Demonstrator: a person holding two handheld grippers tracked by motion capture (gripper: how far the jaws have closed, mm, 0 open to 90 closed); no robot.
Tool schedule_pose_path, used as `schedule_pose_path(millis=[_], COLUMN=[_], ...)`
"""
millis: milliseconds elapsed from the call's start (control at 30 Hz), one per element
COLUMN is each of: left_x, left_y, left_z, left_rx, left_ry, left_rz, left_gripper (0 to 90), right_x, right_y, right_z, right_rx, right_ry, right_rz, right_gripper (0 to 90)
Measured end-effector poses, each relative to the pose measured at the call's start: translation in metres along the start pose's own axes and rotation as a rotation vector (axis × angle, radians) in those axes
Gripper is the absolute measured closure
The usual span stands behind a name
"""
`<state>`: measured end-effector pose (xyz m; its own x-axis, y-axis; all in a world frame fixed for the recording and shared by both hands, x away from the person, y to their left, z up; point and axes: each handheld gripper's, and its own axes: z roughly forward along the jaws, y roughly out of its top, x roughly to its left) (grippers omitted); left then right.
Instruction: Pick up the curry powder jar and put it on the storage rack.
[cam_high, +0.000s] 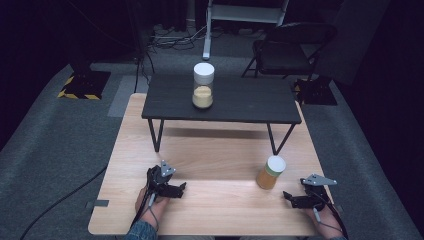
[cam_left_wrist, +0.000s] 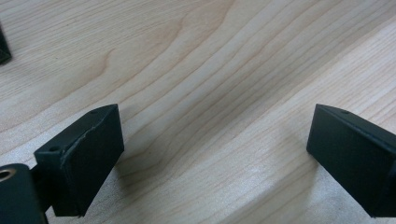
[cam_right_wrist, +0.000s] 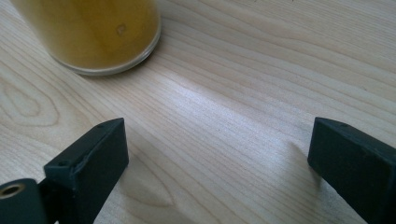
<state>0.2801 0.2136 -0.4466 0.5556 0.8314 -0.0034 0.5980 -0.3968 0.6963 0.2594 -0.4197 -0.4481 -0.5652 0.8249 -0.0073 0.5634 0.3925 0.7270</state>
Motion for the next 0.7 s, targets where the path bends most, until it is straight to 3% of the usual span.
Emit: schedule_pose_path(millis=[267, 700], left_x=[0.000, 0.000], left_y=[0.000, 0.000], left_z=[0.000, 0.000], left_rx=[0.001, 0.001], left_ry=[0.002, 0.002], left_rz=[-0.001, -0.002], left_gripper=[3.6, 3.4], right_x=[-0.001, 0.009], right_y=[-0.003, -0.014], right_z=[-0.002, -0.030], right_rx=[-0.007, -0.179], right_ry=[0.000, -0.002], right_rz=[-0.004, -0.048], right_gripper=[4.0, 3.5])
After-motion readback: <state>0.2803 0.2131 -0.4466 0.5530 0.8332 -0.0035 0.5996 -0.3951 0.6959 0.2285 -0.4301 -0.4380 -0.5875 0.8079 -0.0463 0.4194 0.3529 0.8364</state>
